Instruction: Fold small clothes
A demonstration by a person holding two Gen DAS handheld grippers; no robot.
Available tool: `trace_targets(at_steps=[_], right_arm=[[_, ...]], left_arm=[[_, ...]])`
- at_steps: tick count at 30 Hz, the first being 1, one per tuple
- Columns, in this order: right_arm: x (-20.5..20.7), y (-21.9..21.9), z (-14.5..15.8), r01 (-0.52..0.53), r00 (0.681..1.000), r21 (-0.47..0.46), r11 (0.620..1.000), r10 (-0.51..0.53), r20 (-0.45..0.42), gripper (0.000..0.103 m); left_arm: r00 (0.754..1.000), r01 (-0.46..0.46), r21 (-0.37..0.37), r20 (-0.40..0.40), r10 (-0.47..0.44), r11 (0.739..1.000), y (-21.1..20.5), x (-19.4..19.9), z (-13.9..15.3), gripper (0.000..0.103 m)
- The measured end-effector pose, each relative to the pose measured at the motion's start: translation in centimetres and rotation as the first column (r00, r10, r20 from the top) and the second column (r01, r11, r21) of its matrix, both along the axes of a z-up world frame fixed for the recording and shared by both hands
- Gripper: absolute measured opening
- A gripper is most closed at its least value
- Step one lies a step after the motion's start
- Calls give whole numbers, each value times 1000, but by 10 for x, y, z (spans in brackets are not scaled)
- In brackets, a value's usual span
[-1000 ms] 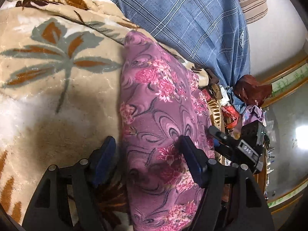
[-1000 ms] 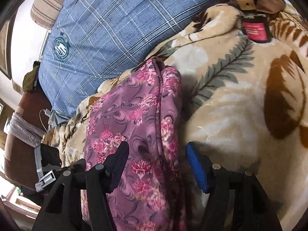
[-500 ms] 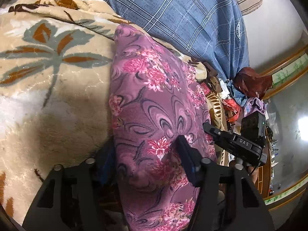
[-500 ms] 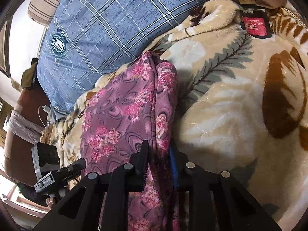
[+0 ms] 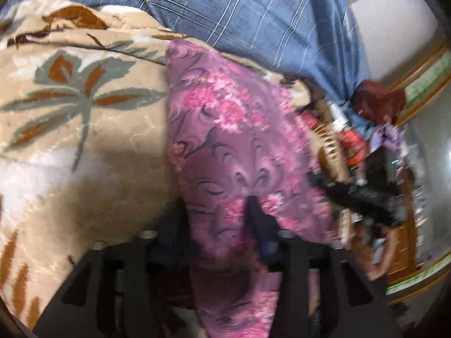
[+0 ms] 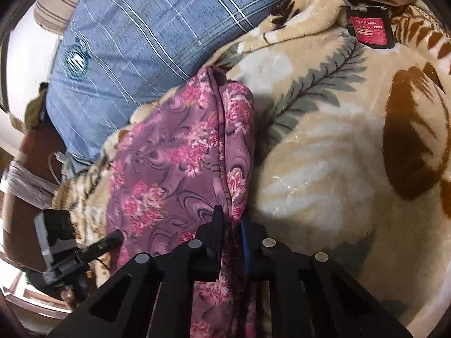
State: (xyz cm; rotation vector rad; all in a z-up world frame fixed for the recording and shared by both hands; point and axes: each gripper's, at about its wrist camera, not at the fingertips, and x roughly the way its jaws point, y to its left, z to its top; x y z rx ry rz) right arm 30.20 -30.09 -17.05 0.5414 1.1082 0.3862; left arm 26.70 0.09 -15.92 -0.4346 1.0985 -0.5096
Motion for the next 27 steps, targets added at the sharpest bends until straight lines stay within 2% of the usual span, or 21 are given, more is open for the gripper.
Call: trace_targets(at_steps=[1, 3, 4, 5, 7, 10, 13, 15, 17, 18, 19, 20, 23, 24, 25, 27], right_arm=[[-2, -1, 2, 4, 1000, 14, 1000, -4, 1, 16], [-8, -3, 8, 15, 1000, 36, 999, -15, 7, 28], [-11, -3, 11, 9, 1000, 44, 999, -9, 6, 43], [-15, -3, 15, 1, 1000, 60, 998, -2, 11, 51], [-34, -2, 21, -17, 999, 98, 995, 13, 46, 58], [-71, -2, 9, -15, 1000, 111, 994, 12, 25, 58], [-93, -4, -11, 8, 1000, 108, 994, -6, -22, 48], [-94, -8, -10, 22, 1000, 108, 994, -19, -21, 44], [-90, -8, -14, 24, 999, 114, 993, -20, -29, 28], [-89, -8, -19, 27, 999, 118, 993, -22, -45, 12], [-91, -10, -22, 27, 998, 125, 992, -20, -57, 10], [-92, -10, -22, 31, 998, 127, 991, -24, -55, 9], [-102, -15, -9, 51, 998, 126, 991, -48, -30, 7], [-110, -17, 1, 54, 999, 142, 988, -54, -5, 7], [-122, -19, 13, 53, 998, 151, 987, -59, 32, 7], [-142, -19, 22, 56, 996, 144, 988, -65, 62, 7]], left_arm=[[1000, 0, -13, -9, 0, 1000, 2, -1, 1, 53], [999, -11, -27, -51, 10, 1000, 8, -5, 2, 53], [998, -25, -44, -62, 22, 999, 13, -12, 4, 54], [997, -40, -57, -66, 36, 998, 18, -22, 6, 56], [994, -74, -84, -88, 67, 994, 24, -43, 3, 59], [986, -93, -172, -152, 67, 981, 27, -76, -8, 60], [989, -82, -160, -139, 60, 984, 22, -87, -5, 60], [986, -88, -144, -151, 66, 986, 18, -83, -8, 59], [986, -96, -110, -147, 79, 989, 15, -82, -6, 40], [987, -91, -79, -142, 79, 993, 13, -82, -4, 23], [987, -87, -65, -138, 78, 994, 11, -82, -4, 18], [988, -92, -83, -136, 80, 992, 13, -85, 0, 14], [993, -103, -131, -71, 94, 986, 24, -103, 27, 12], [994, -107, -113, -45, 103, 988, 28, -112, 39, 6], [993, -109, -99, -43, 106, 989, 30, -117, 42, 6], [993, -98, -58, -69, 94, 993, 33, -121, 33, 6]])
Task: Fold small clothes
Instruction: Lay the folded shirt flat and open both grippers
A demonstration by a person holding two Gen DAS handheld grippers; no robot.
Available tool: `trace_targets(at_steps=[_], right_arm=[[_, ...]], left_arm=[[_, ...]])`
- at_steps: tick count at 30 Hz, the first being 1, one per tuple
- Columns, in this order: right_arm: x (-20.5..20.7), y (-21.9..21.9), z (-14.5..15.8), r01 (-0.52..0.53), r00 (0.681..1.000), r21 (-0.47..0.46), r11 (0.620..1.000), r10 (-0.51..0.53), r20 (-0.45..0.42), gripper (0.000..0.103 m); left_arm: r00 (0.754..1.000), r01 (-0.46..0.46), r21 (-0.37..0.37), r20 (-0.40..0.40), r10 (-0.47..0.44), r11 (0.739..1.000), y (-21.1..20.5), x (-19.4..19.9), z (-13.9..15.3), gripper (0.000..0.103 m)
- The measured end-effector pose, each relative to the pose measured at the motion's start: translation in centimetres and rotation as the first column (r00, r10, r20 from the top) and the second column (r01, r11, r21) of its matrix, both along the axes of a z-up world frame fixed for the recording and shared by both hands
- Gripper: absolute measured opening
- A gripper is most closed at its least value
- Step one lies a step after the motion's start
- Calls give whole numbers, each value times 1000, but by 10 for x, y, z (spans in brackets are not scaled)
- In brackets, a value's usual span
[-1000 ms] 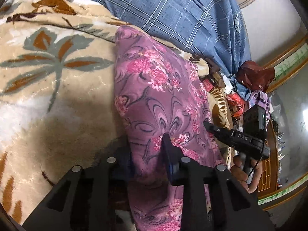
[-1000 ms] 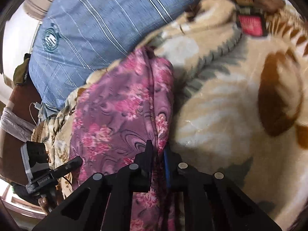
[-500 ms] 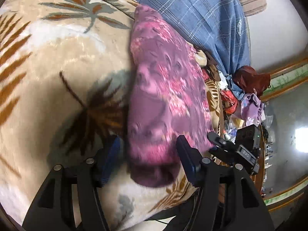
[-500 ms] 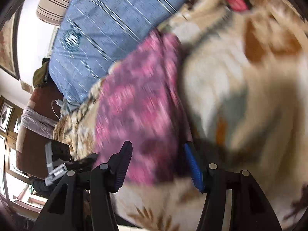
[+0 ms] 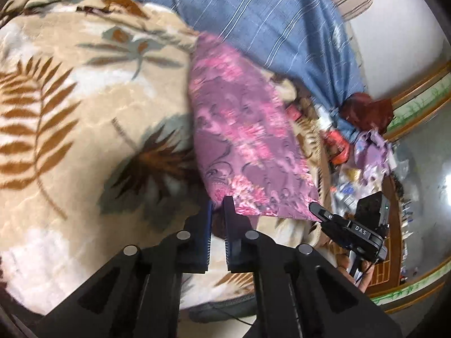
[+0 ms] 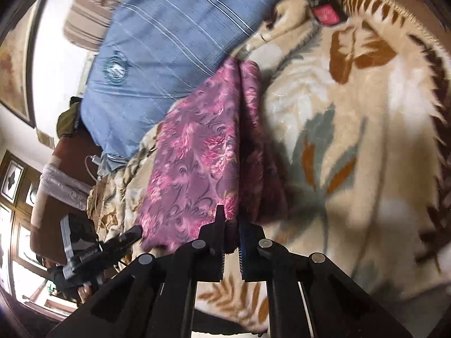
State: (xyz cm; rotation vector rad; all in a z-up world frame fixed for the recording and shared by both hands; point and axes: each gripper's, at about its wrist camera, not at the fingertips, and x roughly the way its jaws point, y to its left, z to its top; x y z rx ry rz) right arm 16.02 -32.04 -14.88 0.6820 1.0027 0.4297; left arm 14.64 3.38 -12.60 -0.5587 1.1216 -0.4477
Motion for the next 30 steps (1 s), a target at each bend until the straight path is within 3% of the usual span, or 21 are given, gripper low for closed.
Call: trace_targets(at_steps=[2, 4, 5, 6, 7, 8, 9, 10, 16, 18, 21, 23, 24, 28, 30], right_arm=[[-7, 3, -15, 3, 1000, -12, 1000, -3, -30, 7], [-2, 6, -32, 18, 997, -43, 999, -21, -70, 9], [0, 8, -31, 22, 997, -56, 998, -26, -70, 15], [1, 8, -25, 30, 998, -65, 997, -33, -53, 16], [0, 7, -15, 44, 999, -87, 995, -45, -16, 28], [0, 7, -6, 52, 999, -102, 993, -51, 9, 53], [1, 5, 1, 54, 998, -104, 993, -52, 29, 61], [2, 2, 5, 64, 998, -108, 992, -61, 35, 62], [29, 11, 1, 17, 999, -196, 981, -25, -41, 62], [36, 12, -11, 2, 998, -177, 984, -11, -55, 60], [40, 16, -31, -29, 997, -127, 992, 19, -81, 38], [39, 19, -29, -50, 997, -129, 990, 41, -72, 13], [36, 21, -25, -62, 997, -130, 990, 55, -54, 13], [24, 13, -8, -29, 999, -110, 994, 32, 26, 11], [34, 12, -26, -28, 998, -126, 992, 22, -52, 12]], left_arm=[[999, 16, 68, -44, -13, 998, -6, 4, -21, 6], [999, 12, 59, -48, -9, 998, -11, 4, -25, 8], [999, 8, 56, -42, -5, 998, -12, 2, -23, 9], [1000, 0, 42, -26, 1, 999, -12, -1, -18, 21], [1000, -2, 27, -14, 2, 1000, -10, -3, -15, 45], [1000, -2, 9, 0, 2, 1000, -9, -4, -11, 55], [1000, -10, 9, 14, 10, 1000, -8, -5, -6, 58], [1000, -13, 20, 18, 13, 1000, -8, -3, -4, 58], [1000, -7, 14, -17, 7, 1000, -20, 17, -8, 58], [999, 5, 38, -44, -3, 999, -27, 22, -18, 58], [999, 12, 48, -45, -10, 999, -36, 24, -28, 57], [1000, 0, 66, -24, 1, 998, -38, 21, -25, 29], [1000, 6, 79, 10, -7, 997, -39, 17, -17, 14], [999, 1, 128, 38, -5, 992, -39, 16, -14, 14], [1000, 9, 193, 21, -13, 981, -44, 21, -28, 15]])
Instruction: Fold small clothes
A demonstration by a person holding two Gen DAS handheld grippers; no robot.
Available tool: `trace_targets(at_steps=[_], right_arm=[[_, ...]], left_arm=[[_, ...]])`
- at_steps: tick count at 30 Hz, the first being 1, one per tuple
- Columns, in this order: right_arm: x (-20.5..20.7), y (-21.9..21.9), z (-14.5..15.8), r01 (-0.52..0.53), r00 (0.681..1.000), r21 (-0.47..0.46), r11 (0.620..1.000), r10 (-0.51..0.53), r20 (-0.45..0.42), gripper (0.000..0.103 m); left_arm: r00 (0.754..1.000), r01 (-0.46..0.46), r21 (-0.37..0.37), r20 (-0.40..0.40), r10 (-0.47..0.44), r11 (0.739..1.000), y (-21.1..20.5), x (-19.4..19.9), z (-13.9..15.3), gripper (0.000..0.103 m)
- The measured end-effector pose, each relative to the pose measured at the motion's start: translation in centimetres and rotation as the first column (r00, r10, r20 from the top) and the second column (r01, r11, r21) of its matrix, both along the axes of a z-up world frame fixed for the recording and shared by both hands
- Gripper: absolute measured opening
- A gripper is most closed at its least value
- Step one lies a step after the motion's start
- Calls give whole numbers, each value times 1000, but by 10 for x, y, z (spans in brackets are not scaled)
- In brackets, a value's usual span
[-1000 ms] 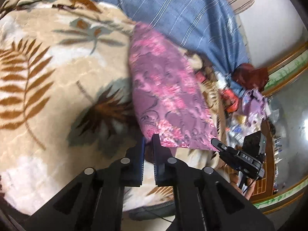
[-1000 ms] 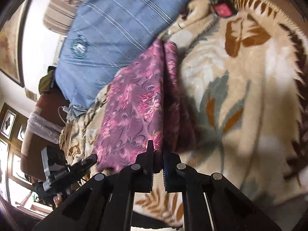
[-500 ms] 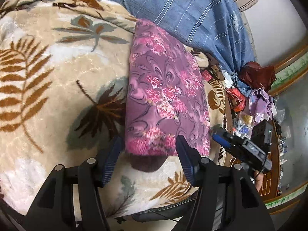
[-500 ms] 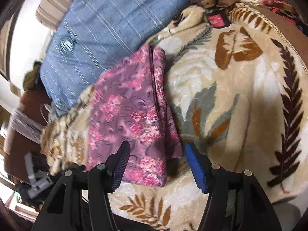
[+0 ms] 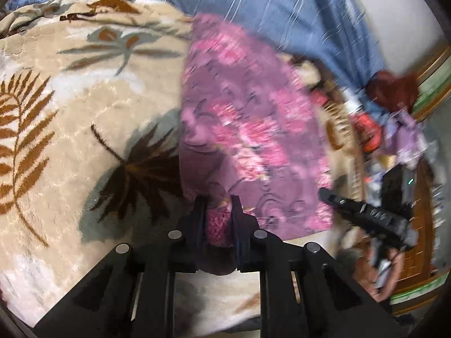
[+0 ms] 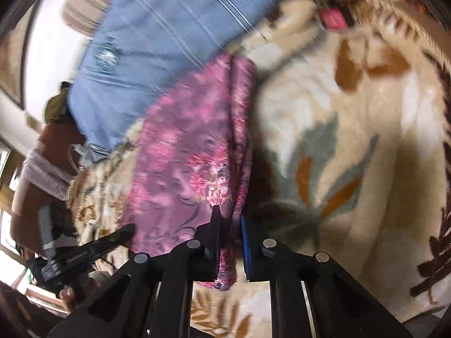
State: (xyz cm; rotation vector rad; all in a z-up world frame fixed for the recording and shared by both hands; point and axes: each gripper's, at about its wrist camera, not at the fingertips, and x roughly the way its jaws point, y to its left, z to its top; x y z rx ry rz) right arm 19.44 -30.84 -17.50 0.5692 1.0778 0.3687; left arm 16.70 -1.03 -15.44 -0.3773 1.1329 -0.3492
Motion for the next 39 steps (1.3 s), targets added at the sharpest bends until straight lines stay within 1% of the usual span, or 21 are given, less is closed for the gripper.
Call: trace_targets(at_steps=[1, 2, 4, 5, 7, 8, 9, 10, 12, 14, 15, 16, 18, 19, 23, 29, 33, 34, 35, 38, 39], right_arm=[[5, 2, -8, -2, 1000, -6, 1000, 1, -31, 12], [8, 5, -10, -12, 999, -13, 1000, 12, -39, 12], [6, 11, -2, -30, 1000, -62, 998, 30, 1, 14], [3, 13, -1, -31, 999, -76, 997, 31, 8, 20], [0, 12, -4, -19, 1000, -78, 997, 19, -2, 21], [-1, 11, -3, -12, 1000, -74, 997, 12, -4, 23], [-2, 11, -2, -7, 1000, -74, 997, 7, -4, 24], [-3, 10, -1, -2, 1000, -78, 997, 1, -2, 28], [-6, 11, 1, 8, 1000, -105, 994, -8, -3, 34], [-14, 8, 2, 27, 1000, -137, 990, -26, 3, 45], [-19, 9, 3, 41, 999, -145, 989, -41, 6, 47], [-25, 8, 4, 58, 998, -155, 986, -57, 8, 51], [-37, 7, 6, 96, 995, -182, 979, -94, 19, 53], [-45, 6, 8, 117, 993, -188, 975, -114, 29, 56], [-75, 5, 16, 167, 986, -197, 966, -158, 58, 60], [-109, 13, 26, 169, 985, -188, 968, -159, 65, 64], [-128, 23, 37, 153, 987, -202, 967, -140, 75, 64], [-132, 27, 42, 149, 987, -201, 968, -135, 82, 64], [-134, 30, 47, 145, 988, -201, 969, -129, 89, 64], [-141, 41, 66, 131, 987, -224, 966, -107, 118, 64], [-143, 45, 75, 127, 986, -230, 965, -99, 131, 64]], left_arm=[[1000, 1, 9, 13, -1, 1000, -2, 0, -3, 15], [999, -2, 22, 34, 1, 1000, -3, -2, -2, 15], [998, -10, 73, 65, 5, 997, -9, -8, 2, 19], [997, -12, 103, 79, 4, 995, -11, -11, 4, 20], [996, -11, 140, 95, -2, 990, -16, -14, 6, 23], [995, -16, 155, 99, 1, 988, -18, -15, 8, 28], [995, -33, 174, 99, 16, 984, -17, -17, 9, 39], [995, -43, 183, 97, 26, 982, -16, -19, 11, 44], [995, -54, 182, 91, 38, 982, -11, -26, 12, 48], [994, -72, 201, 91, 54, 977, -7, -36, 15, 51], [994, -77, 212, 96, 58, 974, -5, -41, 17, 52], [993, -80, 226, 104, 58, 971, -4, -46, 19, 52], [991, -94, 283, 122, 61, 955, -3, -60, 25, 54], [990, -100, 311, 130, 62, 945, -3, -67, 28, 57], [988, -108, 372, 140, 60, 922, 1, -89, 35, 64], [980, -139, 479, 194, 50, 867, 2, -118, 46, 66], [957, -207, 526, 284, 59, 825, 2, -136, 63, 66], [952, -217, 532, 299, 59, 819, 2, -139, 67, 66], [951, -221, 532, 305, 59, 818, 2, -140, 71, 66], [956, -199, 514, 288, 50, 835, 0, -143, 82, 66], [953, -204, 514, 299, 48, 833, -1, -146, 88, 66]])
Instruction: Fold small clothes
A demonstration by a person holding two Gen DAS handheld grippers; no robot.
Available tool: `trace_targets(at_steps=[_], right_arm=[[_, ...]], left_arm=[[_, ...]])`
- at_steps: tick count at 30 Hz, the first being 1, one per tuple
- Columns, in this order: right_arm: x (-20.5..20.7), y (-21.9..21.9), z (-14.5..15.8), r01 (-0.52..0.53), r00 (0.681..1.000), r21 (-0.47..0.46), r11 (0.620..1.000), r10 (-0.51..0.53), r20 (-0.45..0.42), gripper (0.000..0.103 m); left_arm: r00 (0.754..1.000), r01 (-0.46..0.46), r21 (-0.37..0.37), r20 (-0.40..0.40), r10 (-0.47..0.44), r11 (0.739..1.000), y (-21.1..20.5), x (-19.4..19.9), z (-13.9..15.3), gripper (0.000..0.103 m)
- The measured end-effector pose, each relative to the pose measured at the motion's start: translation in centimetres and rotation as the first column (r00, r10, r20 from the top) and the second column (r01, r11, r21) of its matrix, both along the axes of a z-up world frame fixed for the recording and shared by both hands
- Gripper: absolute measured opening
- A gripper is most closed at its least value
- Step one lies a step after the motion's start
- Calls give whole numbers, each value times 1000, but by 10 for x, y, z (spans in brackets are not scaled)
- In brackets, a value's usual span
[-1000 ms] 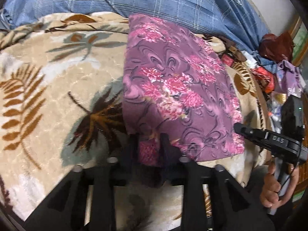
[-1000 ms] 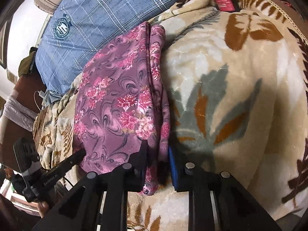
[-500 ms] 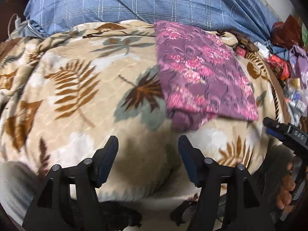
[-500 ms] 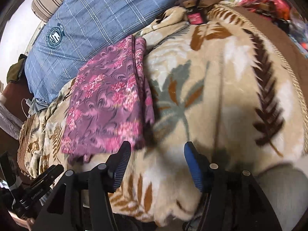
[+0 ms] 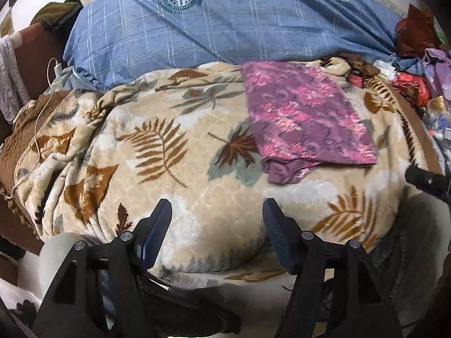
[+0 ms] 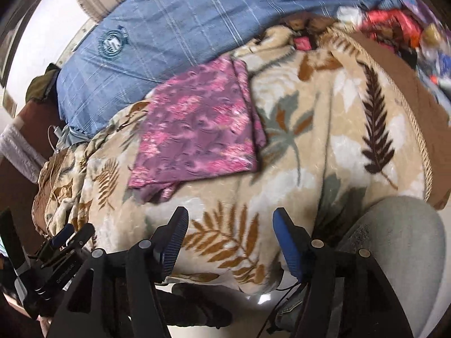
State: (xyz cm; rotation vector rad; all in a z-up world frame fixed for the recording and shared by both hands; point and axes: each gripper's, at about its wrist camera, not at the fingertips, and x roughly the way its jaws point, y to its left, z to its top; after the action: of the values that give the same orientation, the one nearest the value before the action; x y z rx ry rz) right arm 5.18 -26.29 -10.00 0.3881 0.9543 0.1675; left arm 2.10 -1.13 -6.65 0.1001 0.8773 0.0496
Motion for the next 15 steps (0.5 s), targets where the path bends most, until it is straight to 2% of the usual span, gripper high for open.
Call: trace_targets(at_steps=[5, 7, 10, 15], right_arm=[[-8, 13, 40, -13, 997, -28, 1000, 16, 74, 69], [-13, 18, 57, -5, 994, -58, 998, 11, 109, 70], [-20, 24, 77, 7, 990, -98, 995, 7, 143, 72], [-29, 30, 92, -10, 985, -95, 995, 26, 171, 73]], left_arm=[[998, -26, 81, 64, 21, 996, -9, -13, 29, 68], [997, -31, 72, 71, 26, 997, -8, -16, 37, 73], [996, -46, 89, 86, 39, 995, -9, -20, 48, 74], [994, -56, 83, 101, 48, 995, -9, -26, 60, 74]])
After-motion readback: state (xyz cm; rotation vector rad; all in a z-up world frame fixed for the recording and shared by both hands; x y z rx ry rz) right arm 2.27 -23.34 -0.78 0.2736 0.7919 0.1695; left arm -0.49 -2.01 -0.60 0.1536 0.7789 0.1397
